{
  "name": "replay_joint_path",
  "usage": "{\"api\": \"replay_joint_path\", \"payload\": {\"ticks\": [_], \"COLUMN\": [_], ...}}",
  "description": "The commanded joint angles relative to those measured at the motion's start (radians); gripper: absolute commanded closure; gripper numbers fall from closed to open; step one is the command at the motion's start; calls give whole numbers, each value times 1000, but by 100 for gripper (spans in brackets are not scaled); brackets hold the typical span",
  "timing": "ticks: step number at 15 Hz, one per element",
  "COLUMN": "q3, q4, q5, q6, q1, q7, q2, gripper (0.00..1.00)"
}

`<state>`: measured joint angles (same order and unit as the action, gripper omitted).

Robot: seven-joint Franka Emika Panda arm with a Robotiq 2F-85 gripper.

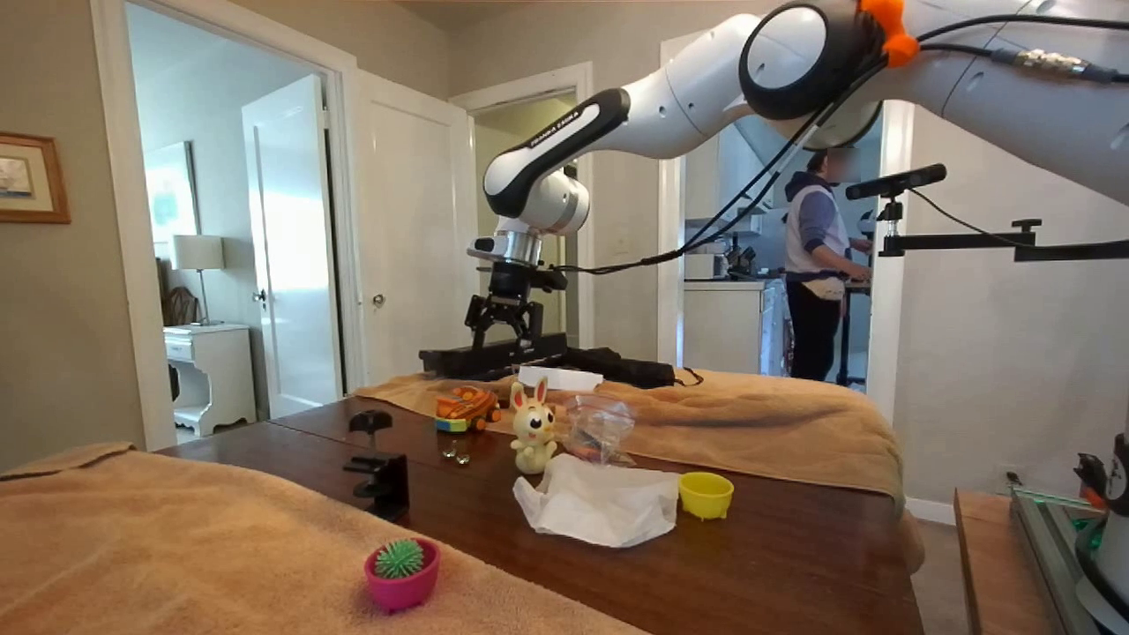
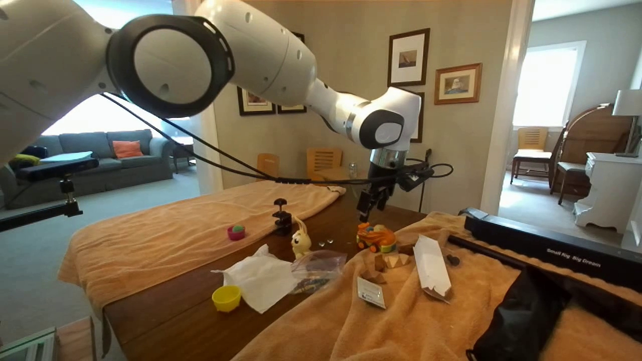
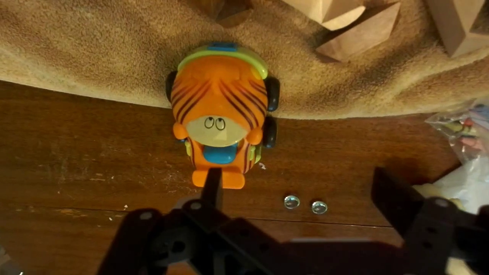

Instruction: Move the toy car to the left then forward

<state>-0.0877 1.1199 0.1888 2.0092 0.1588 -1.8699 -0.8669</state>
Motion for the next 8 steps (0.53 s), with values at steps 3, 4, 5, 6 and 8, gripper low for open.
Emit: {"api": "replay_joint_path", "payload": {"ticks": [3,4,5,6,8], "q3": [-17,-19,-20,-19,-19], "q4": [-163,-182,-198,-216,-248], "q5": [-39,-38,-39,-42,-45], "q6": [-3,-3,-3,-8,-14], "q1": [0,0,-2,-5,-9], "q7": [-59,-68,-76,-80,-87], "q2": [-120,-135,-149,-162,-188], "gripper": [0,0,0,0,0]}}
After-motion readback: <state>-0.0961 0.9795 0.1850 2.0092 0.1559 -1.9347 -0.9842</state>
